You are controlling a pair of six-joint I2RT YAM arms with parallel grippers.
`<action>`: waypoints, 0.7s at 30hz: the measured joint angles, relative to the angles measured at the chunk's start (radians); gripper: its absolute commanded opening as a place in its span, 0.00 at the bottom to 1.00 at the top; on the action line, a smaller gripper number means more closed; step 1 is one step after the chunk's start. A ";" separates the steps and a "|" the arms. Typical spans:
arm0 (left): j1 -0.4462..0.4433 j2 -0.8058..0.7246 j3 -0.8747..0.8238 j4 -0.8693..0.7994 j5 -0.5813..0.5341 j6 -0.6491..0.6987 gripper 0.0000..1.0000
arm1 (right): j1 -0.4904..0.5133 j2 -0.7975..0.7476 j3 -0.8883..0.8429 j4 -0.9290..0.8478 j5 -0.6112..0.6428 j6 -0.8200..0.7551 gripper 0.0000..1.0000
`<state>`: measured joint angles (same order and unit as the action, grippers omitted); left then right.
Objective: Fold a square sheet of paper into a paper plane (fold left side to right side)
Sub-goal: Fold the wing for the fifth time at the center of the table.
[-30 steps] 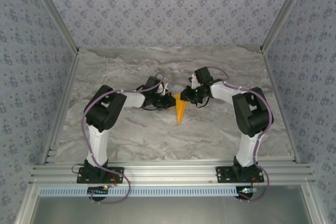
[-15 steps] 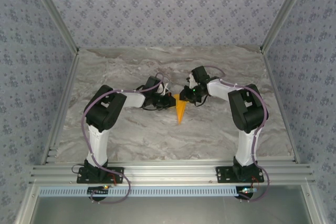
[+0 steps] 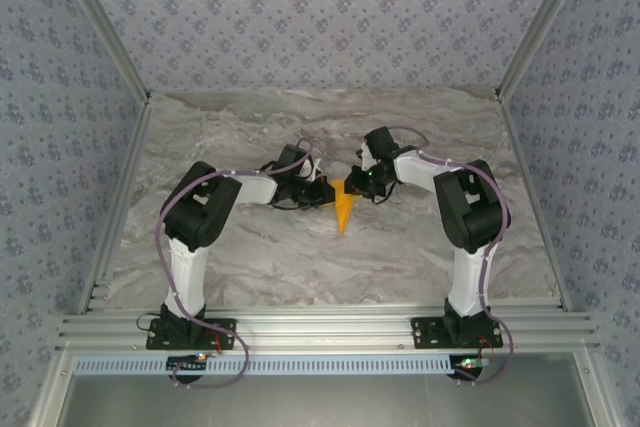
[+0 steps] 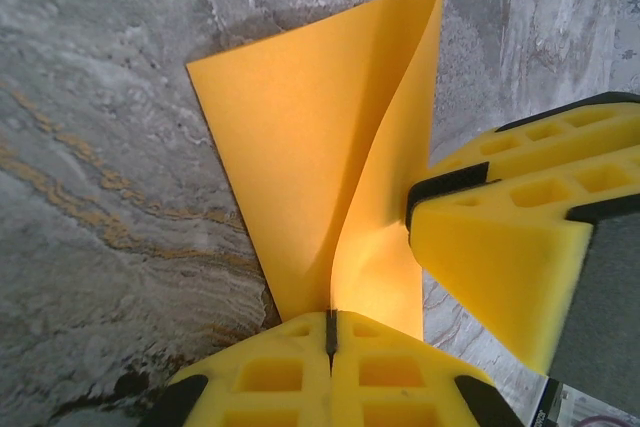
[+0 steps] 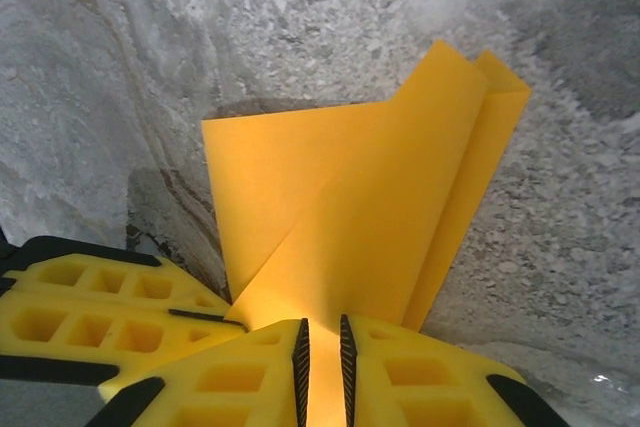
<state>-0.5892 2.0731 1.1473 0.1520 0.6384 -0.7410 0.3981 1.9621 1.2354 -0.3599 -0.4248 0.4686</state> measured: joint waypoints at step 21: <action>-0.006 -0.060 -0.024 -0.042 -0.046 0.014 0.20 | -0.019 0.016 -0.023 0.012 -0.014 -0.006 0.12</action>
<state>-0.5957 2.0129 1.1236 0.1097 0.5926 -0.7273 0.3790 1.9785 1.2129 -0.3481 -0.4385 0.4625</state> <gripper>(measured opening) 0.168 0.135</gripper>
